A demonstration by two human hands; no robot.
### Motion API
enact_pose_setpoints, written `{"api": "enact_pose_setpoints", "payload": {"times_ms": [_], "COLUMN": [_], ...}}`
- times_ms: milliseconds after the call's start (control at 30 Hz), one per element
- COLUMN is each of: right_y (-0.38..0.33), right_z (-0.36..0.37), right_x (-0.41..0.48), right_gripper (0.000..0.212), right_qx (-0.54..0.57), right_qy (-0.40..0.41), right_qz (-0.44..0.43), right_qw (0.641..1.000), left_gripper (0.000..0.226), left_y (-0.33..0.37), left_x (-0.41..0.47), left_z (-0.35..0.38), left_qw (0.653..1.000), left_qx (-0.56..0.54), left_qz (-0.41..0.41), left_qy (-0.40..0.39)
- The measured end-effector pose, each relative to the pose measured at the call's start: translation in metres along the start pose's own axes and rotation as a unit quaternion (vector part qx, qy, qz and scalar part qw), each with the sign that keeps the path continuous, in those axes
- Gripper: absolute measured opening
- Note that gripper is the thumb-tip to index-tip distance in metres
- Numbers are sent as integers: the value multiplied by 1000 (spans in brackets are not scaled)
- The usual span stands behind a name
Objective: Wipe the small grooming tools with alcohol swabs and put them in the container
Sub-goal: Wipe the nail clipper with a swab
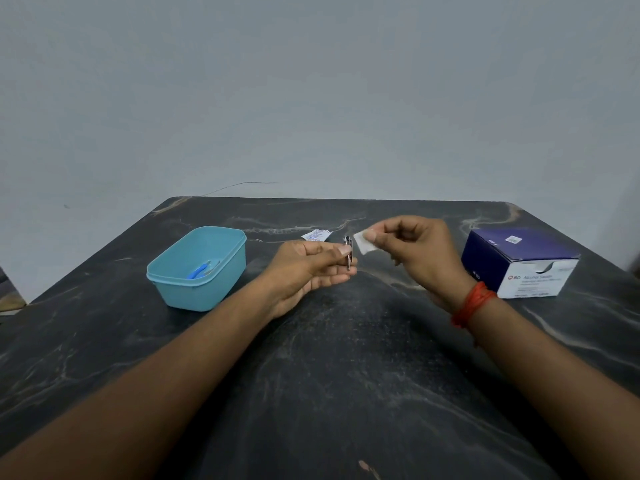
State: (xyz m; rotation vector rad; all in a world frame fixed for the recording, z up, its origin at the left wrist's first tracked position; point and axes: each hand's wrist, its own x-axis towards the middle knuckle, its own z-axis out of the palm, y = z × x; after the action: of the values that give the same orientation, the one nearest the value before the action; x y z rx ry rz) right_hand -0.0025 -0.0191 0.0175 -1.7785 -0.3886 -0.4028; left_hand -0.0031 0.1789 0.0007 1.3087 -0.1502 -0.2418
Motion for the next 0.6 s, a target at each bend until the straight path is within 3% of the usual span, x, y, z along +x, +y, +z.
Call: {"api": "enact_pose_setpoints", "payload": {"times_ms": [167, 600], "right_y": [3, 3], "right_z": [10, 16], "right_x": [-5, -6], "right_gripper": [3, 7], "right_qx": [54, 49], "right_qy": [-31, -27], "right_qz": [80, 101], "right_qw": [995, 993], "left_gripper": [15, 27], "left_y": [-2, -2], "left_x": [-1, -2], "left_z": [2, -1], "left_qw": [1000, 998], "left_qx": [23, 12], "left_qz": [2, 6], "left_qy": [-20, -65]}}
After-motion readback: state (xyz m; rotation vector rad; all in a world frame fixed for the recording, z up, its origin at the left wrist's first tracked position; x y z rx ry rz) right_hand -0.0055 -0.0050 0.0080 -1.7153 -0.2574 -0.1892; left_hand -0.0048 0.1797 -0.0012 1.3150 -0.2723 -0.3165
